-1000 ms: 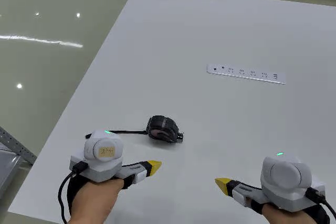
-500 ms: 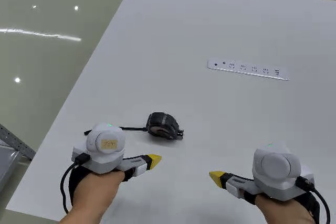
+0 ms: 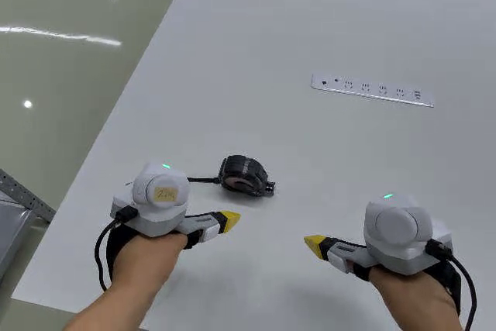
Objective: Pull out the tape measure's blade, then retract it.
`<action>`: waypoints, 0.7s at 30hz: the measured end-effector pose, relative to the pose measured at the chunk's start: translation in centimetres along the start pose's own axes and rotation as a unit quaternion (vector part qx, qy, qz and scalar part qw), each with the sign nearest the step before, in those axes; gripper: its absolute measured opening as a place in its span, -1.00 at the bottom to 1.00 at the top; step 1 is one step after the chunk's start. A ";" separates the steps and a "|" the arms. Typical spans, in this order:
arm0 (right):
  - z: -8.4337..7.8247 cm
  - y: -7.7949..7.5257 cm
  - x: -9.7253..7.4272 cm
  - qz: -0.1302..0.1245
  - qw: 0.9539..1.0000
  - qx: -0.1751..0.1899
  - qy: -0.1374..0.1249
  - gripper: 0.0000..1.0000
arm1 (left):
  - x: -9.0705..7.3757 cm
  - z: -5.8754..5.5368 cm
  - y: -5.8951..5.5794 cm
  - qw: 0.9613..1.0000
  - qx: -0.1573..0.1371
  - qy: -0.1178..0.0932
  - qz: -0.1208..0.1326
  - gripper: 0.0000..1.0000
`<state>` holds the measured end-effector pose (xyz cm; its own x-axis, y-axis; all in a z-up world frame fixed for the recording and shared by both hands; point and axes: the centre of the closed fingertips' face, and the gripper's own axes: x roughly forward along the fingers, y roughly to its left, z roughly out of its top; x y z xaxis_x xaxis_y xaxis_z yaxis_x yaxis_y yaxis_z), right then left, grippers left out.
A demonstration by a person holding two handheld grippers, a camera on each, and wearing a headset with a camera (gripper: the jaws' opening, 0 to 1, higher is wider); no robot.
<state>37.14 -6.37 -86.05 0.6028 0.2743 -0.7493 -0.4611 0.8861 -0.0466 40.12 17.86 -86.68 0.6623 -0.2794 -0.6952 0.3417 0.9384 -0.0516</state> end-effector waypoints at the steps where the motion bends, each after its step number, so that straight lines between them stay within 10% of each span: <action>1: 0.0 0.0 0.1 0.001 1.000 -0.001 0.001 0.77 | 0.1 0.0 0.0 1.000 0.001 0.000 0.000 0.95; 21: 0.6 0.2 2.7 0.021 0.999 -0.039 0.015 0.71 | 2.7 0.9 -0.1 1.000 0.026 0.005 -0.013 0.91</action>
<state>39.04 -5.22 -87.65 0.5619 0.2987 -0.7714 -0.5367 0.8412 -0.0651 42.49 16.87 -87.89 0.6462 -0.3022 -0.7008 0.3933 0.9188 -0.0336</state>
